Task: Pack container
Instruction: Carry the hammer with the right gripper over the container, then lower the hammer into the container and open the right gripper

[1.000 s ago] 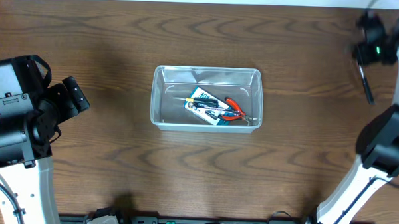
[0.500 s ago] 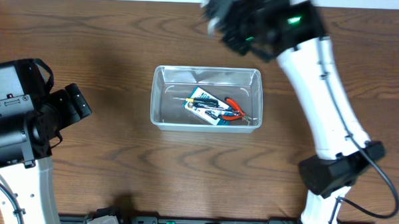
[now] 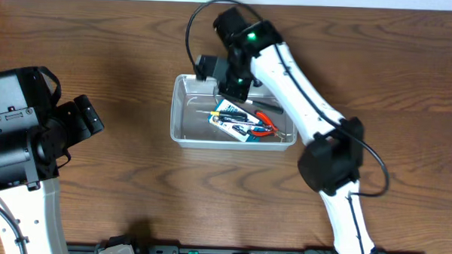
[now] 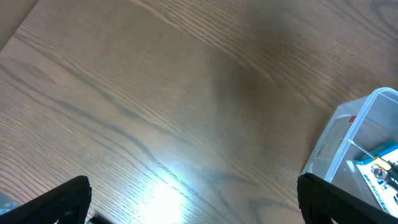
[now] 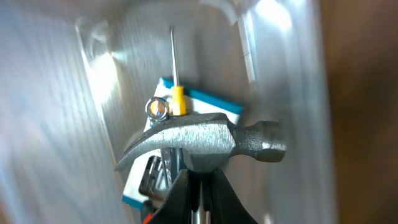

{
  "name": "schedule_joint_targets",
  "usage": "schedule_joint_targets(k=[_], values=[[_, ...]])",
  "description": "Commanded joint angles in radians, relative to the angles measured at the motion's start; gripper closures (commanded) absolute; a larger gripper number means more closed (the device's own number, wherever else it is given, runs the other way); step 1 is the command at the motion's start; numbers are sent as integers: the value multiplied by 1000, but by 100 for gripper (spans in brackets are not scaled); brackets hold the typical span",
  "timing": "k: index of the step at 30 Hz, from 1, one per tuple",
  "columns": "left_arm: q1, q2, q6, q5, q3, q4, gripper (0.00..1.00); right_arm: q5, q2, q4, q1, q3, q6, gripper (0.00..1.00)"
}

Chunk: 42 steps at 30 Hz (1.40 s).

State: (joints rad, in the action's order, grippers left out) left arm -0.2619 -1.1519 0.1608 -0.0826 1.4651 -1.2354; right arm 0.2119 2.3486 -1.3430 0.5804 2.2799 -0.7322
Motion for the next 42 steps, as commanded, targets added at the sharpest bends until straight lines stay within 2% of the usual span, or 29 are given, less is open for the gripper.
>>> schedule_joint_targets(k=[1, 6, 8, 10, 11, 18, 20, 23, 25, 26, 27, 29, 32, 35, 42], values=[[-6, 2, 17, -5, 16, -6, 2, 42, 42, -2, 4, 2, -17, 99], [-6, 2, 17, -5, 16, -6, 2, 43, 90, -1, 0, 2, -17, 96], [-6, 2, 17, -5, 16, -6, 2, 43, 92, 2, 1, 2, -17, 89], [-6, 2, 17, -5, 16, -6, 2, 43, 92, 9, 0, 2, -17, 67], [-6, 2, 17, -5, 16, -6, 2, 42, 92, 12, 0, 2, -17, 65], [-6, 2, 16, -5, 16, -6, 2, 38, 66, 9, 0, 9, 22, 65], [-6, 2, 16, -5, 16, -6, 2, 19, 30, 11, 0, 23, 41, 59], [-6, 2, 1, -5, 16, -6, 2, -99, -55, 23, -4, 61, 89, 57], [-6, 2, -24, -5, 16, -5, 2, -246, -121, 68, -19, 88, 196, 55], [-6, 2, -32, -5, 16, -2, 2, -335, -153, 106, -32, 95, 283, 51], [-6, 1, -37, -4, 16, 3, 2, -441, -193, 158, -56, 97, 404, 30], [-2, -3, -55, -4, 16, 15, 2, -547, -251, 227, -116, 97, 588, 1], [30, -29, -139, 52, 16, 47, 2, -453, -311, 265, -232, 97, 742, 1], [85, -83, -225, 100, 16, 116, 2, -336, -335, 285, -341, 97, 753, 1], [182, -246, -458, 97, 16, 392, 2, -346, -335, 385, -536, 95, 790, 1]])
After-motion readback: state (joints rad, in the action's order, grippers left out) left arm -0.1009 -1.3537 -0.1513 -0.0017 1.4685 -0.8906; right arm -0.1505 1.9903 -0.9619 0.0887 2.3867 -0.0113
